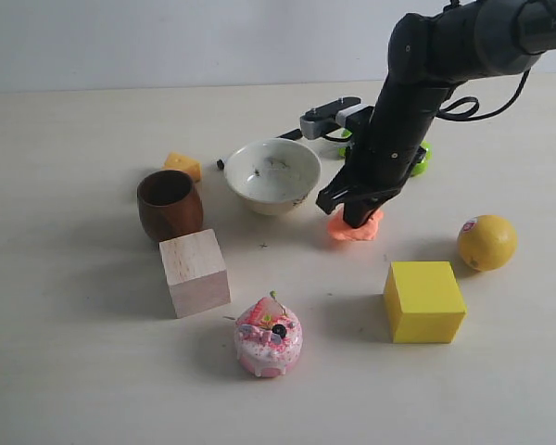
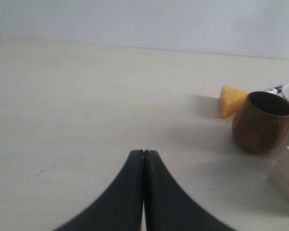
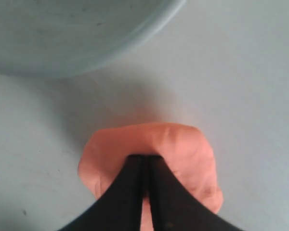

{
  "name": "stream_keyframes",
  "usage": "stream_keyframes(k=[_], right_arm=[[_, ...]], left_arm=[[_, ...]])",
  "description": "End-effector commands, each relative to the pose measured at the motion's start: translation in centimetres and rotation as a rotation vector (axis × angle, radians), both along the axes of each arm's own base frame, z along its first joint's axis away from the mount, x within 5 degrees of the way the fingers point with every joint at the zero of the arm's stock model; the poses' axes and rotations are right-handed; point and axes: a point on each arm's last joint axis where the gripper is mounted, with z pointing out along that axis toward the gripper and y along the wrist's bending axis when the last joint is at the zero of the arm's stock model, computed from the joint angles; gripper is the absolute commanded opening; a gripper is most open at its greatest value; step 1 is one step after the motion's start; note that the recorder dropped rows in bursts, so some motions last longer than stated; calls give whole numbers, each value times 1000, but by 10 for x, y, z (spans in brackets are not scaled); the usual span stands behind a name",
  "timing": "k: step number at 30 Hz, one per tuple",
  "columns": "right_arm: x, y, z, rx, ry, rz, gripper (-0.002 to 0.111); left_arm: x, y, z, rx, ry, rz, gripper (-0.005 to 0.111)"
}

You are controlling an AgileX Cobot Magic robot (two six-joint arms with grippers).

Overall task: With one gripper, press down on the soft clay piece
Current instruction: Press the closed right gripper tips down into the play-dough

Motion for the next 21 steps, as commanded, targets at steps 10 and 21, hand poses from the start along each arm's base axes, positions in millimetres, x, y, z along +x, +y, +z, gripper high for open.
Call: stream_keyframes(k=[10, 21], right_arm=[[2, -1, 1, -16, -30, -7, 12], [3, -2, -7, -31, -23, -5, 28]], left_arm=[[0, 0, 2, -6, -20, -4, 0], [0, 0, 2, -6, -20, -4, 0]])
